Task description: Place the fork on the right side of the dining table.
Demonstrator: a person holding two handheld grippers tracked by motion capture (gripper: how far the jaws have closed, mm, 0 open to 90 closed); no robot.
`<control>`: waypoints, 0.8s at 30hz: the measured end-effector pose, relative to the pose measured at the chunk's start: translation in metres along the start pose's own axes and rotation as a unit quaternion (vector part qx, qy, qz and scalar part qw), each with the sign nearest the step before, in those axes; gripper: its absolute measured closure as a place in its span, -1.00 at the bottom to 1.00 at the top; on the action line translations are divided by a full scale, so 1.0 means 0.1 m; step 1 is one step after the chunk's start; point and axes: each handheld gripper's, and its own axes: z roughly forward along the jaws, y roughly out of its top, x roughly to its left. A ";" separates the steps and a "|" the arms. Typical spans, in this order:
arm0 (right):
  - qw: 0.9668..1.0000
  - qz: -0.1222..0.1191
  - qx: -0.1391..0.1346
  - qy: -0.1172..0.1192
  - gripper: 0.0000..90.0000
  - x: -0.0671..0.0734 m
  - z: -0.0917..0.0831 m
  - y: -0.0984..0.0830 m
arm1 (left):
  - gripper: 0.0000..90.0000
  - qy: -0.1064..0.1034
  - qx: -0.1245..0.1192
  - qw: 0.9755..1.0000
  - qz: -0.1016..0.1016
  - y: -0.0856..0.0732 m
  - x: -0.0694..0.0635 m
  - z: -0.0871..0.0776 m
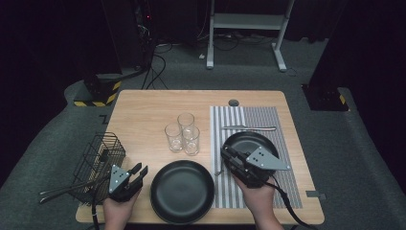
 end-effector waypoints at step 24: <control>1.000 0.024 0.016 -0.010 0.73 -0.08 -0.29 -0.29 | 0.43 0.017 0.038 0.999 -0.013 -0.19 0.09 0.16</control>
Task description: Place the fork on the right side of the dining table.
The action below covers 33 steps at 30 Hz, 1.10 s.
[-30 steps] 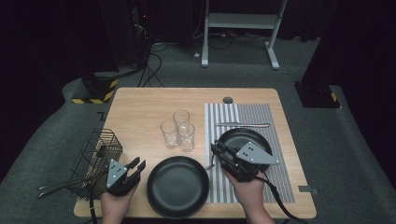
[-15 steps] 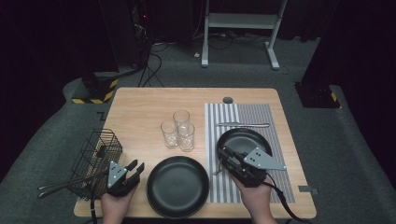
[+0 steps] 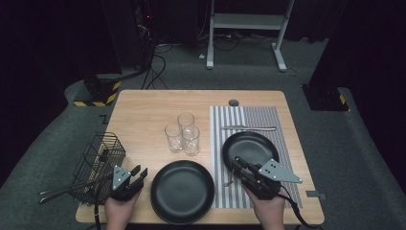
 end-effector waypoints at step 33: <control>0.999 0.030 -0.008 -0.016 0.70 -0.17 -0.19 -0.21 | 0.38 -0.011 0.014 1.000 -0.004 -0.01 0.02 0.04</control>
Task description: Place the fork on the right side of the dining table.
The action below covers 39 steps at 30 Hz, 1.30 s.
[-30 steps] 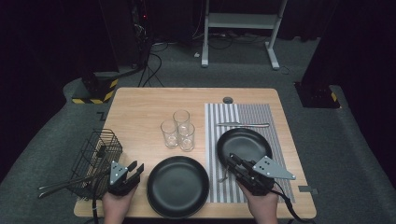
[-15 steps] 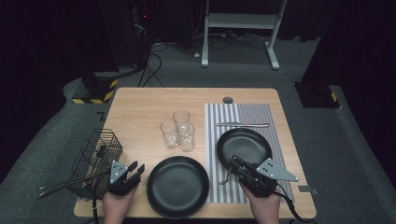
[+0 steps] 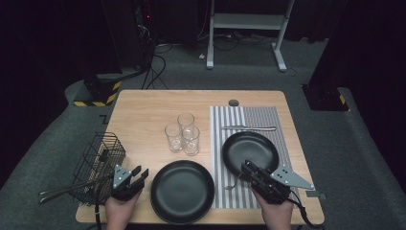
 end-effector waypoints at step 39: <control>0.998 0.023 -0.008 -0.049 0.76 -0.23 -0.25 -0.23 | 0.42 0.002 0.004 1.000 0.004 0.00 -0.01 0.00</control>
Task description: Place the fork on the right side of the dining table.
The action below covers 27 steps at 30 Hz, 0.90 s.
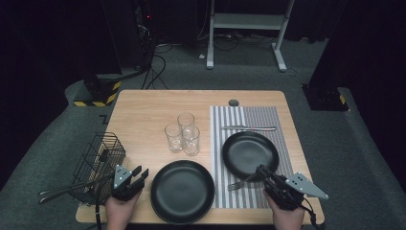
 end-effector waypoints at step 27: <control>0.999 0.010 0.012 -0.043 0.73 -0.11 -0.02 -0.07 | 0.44 0.001 0.000 1.000 0.001 0.00 -0.01 0.00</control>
